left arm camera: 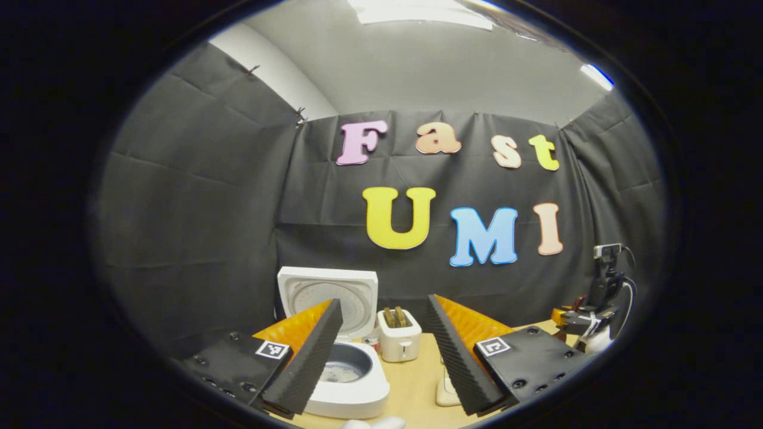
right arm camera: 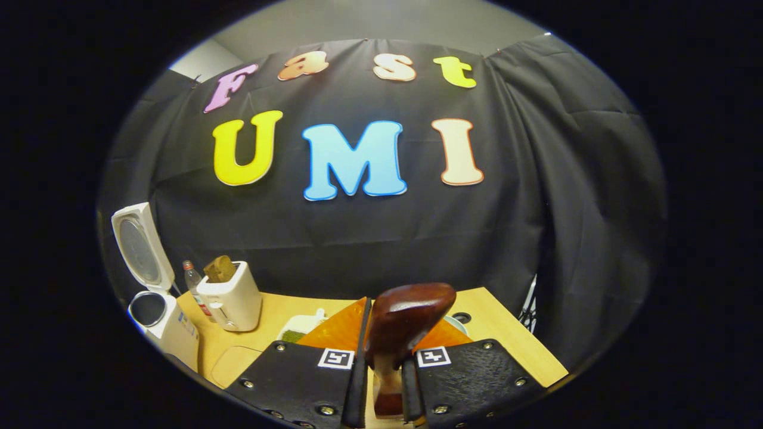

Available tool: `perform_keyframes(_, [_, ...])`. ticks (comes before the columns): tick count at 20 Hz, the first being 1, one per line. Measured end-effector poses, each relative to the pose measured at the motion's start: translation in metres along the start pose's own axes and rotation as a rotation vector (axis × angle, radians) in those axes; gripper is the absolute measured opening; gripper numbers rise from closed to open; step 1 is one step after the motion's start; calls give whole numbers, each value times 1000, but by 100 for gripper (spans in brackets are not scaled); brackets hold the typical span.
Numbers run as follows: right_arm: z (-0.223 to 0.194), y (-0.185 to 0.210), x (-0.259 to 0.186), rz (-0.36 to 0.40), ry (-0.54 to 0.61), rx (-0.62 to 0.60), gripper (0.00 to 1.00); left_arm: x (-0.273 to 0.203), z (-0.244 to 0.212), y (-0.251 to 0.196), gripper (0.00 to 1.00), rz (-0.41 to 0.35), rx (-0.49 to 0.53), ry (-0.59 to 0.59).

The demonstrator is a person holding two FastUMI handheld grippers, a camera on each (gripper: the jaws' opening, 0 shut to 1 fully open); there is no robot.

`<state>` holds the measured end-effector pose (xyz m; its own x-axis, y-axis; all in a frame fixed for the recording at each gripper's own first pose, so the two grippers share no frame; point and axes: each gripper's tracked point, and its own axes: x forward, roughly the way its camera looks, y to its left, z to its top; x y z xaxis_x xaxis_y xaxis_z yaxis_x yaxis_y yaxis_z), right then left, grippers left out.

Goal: Close the left gripper, press the button to open the rice cooker; take a wooden spoon from the chopstick holder with the right hand, scoop a spoonful of rice and pour it into the rice cooker, then put the wooden spoon back into the chopstick holder.

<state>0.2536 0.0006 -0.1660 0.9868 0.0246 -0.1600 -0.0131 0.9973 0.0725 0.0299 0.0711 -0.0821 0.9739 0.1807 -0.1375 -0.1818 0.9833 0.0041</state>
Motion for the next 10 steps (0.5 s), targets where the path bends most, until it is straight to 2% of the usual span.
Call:
perform_keyframes(4, [10,67,-8,76,-16,-40,24,0,-1,33,99,29,-13,0])
perform_keyframes(7, [-9,108,-8,118,13,-52,24,-3,-8,51,96,41,-10,4])
perform_keyframes(10, [-41,129,-3,122,40,-136,24,-3,-15,63,94,43,-4,13])
